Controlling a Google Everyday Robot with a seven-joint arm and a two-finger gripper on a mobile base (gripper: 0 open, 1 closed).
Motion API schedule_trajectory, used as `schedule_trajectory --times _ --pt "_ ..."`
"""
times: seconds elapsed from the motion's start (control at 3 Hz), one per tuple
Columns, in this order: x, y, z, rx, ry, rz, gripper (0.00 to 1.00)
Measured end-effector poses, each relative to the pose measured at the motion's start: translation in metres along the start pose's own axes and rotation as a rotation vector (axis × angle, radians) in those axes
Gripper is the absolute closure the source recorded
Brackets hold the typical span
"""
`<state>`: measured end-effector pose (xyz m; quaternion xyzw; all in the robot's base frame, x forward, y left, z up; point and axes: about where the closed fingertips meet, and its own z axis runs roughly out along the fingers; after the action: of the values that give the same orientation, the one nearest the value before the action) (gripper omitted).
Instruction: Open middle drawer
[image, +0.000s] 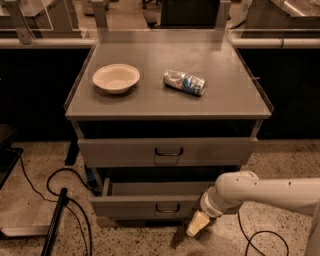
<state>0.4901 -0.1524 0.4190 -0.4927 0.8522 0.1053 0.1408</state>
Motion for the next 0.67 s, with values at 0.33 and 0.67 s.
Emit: schedule_trajectory --times 0.33,0.67 --pt "0.003 0.005 0.002 -0.016 -0.004 -0.012 0.00" --pt "0.017 0.022 -0.004 -0.030 -0.004 0.004 0.00"
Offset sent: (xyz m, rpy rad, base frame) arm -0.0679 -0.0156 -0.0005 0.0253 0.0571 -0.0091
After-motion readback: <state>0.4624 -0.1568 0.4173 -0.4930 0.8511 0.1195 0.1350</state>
